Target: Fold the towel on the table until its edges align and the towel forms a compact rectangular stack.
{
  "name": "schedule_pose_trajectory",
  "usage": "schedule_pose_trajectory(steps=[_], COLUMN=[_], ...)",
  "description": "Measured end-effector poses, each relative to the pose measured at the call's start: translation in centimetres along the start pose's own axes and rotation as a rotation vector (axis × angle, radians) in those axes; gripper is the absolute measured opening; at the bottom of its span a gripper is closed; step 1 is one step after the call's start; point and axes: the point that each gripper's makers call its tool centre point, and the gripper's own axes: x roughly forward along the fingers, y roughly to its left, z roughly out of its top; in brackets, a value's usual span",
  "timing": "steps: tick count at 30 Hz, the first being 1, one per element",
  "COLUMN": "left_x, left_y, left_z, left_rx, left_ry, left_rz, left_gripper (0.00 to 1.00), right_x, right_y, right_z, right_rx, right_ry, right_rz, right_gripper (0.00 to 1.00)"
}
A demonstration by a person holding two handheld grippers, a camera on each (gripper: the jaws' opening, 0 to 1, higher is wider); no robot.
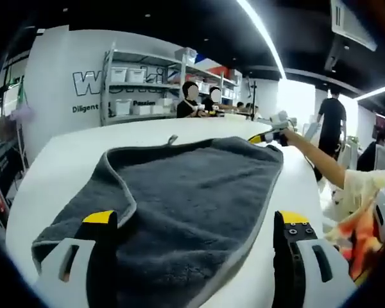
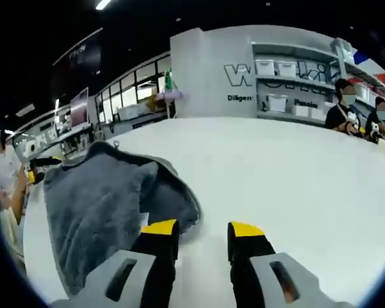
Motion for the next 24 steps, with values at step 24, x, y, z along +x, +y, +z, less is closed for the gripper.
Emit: schedule_pose_trajectory(steps=[24], left_x=[-0.7], left_y=[-1.2], left_z=[0.3], left_rx=[0.035], left_ry=[-0.004], left_rz=[-0.011], left_gripper=[0.99], right_x=[0.2], right_y=[-4.9], right_z=[9.1], right_rx=[-0.131], right_ry=[-0.076], right_rz=[-0.040], right_gripper=[0.00])
